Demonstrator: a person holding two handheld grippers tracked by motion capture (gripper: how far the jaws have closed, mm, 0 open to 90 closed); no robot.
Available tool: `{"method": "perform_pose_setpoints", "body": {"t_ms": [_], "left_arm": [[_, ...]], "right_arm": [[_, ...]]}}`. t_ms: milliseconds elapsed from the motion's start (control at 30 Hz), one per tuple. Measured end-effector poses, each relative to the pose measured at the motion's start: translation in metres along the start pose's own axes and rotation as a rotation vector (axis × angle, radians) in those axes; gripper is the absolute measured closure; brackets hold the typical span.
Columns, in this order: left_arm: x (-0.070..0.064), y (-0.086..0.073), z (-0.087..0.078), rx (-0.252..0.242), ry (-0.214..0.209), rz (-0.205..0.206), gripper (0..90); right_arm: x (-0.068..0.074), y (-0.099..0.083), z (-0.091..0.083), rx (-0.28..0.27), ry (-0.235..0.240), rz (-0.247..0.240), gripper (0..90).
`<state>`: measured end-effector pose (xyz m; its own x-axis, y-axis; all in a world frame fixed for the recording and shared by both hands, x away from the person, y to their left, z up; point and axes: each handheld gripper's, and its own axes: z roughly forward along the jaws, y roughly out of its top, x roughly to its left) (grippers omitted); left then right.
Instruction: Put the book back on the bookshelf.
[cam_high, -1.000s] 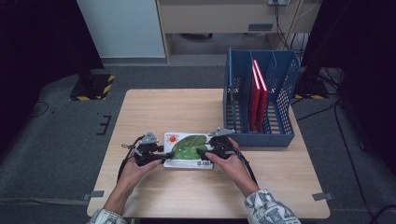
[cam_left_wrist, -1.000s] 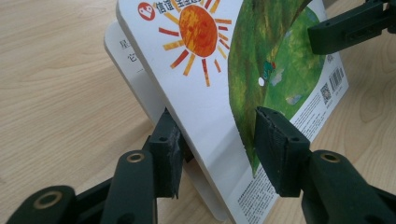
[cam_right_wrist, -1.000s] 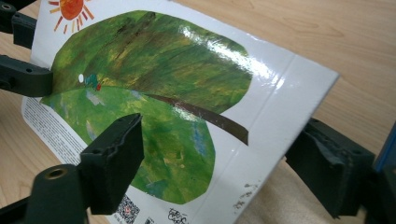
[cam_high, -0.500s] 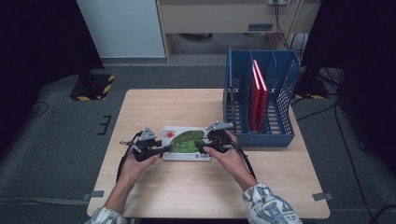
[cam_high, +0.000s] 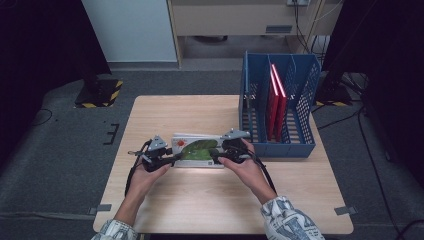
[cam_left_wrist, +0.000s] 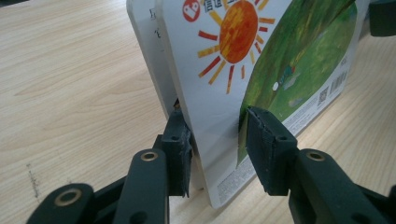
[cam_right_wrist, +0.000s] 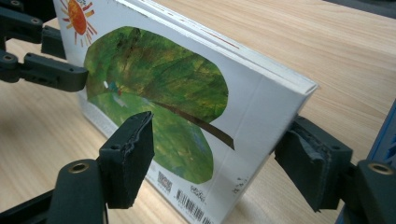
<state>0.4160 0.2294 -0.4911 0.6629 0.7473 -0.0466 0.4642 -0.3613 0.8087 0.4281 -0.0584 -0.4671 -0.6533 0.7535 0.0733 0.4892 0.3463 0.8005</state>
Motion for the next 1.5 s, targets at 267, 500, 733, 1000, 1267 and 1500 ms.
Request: {"method": "perform_pose_setpoints", "body": {"t_ms": [267,500,733,1000,1267,1500], "left_arm": [[-0.007,-0.007,-0.009,-0.019,0.002,-0.008,58.2],[-0.007,-0.011,-0.012,-0.027,0.004,-0.014,54.9],[-0.004,-0.013,-0.017,-0.047,0.019,-0.034,49.7],[0.000,-0.013,-0.019,-0.066,0.037,-0.053,47.1],[-0.001,-0.013,-0.019,-0.066,0.055,-0.053,45.3],[0.000,-0.013,-0.019,-0.067,0.061,-0.053,44.8]], "right_arm": [[0.012,-0.008,-0.015,-0.015,0.027,-0.034,29.3],[0.022,-0.013,-0.021,-0.007,0.054,-0.087,27.7],[0.029,-0.012,-0.025,-0.001,0.085,-0.106,31.1],[0.032,-0.011,-0.024,0.007,0.104,-0.126,34.0],[0.030,-0.010,-0.021,0.002,0.128,-0.157,35.8],[0.025,-0.005,-0.005,-0.011,0.190,-0.207,38.9]]}}
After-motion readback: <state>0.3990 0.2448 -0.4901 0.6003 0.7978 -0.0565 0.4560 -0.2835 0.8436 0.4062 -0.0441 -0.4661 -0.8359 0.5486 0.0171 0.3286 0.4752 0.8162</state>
